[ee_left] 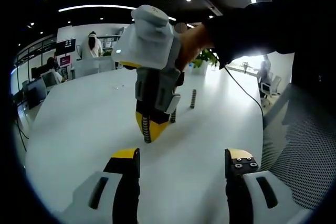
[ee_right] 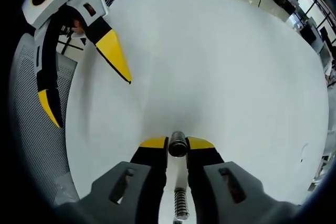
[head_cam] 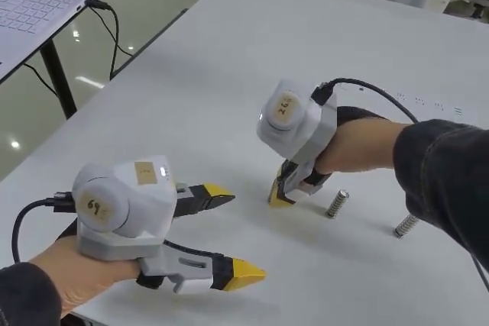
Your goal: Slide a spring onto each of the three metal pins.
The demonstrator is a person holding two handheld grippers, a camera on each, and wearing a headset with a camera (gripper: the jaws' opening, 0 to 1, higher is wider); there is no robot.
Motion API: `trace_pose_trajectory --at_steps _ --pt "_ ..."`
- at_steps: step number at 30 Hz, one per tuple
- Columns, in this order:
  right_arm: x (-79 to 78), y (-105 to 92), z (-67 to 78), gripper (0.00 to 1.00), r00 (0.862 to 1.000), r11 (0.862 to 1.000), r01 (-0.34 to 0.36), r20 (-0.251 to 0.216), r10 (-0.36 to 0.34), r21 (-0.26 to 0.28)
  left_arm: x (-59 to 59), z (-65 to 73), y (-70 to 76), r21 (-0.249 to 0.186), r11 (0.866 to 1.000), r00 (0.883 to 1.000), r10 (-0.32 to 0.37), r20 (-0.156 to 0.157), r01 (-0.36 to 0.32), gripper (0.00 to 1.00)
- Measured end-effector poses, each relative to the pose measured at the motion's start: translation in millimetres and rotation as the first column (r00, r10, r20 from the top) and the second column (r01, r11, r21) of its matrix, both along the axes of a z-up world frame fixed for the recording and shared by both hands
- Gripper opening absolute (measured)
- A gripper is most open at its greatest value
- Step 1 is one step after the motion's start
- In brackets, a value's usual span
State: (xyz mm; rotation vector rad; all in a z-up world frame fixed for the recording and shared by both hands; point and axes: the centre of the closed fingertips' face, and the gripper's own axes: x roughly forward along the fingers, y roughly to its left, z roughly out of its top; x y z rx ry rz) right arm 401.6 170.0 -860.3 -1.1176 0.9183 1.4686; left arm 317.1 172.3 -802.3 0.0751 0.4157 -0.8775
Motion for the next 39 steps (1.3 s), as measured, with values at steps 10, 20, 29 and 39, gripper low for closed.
trace_pose_trajectory --at_steps 10,20,29,39 --pt "-0.7 -2.6 -1.1 0.20 1.000 1.000 0.011 -0.008 -0.011 0.005 -0.5 0.3 1.3 0.000 1.000 1.000 0.003 0.000 -0.003 0.64" --pt "-0.7 -10.3 6.2 0.23 0.998 0.998 0.056 -0.026 -0.056 0.037 -0.9 1.7 0.4 0.001 1.000 1.000 0.002 0.005 -0.002 0.64" --pt "-6.2 -18.1 15.3 0.24 0.995 0.993 0.097 -0.030 -0.095 0.069 -0.5 2.7 0.1 0.004 1.000 1.000 0.005 0.007 -0.005 0.64" --pt "-18.2 -29.9 27.8 0.24 0.990 0.982 0.143 -0.039 -0.139 0.121 0.0 4.3 -3.2 0.012 1.000 1.000 -0.006 0.012 0.006 0.65"
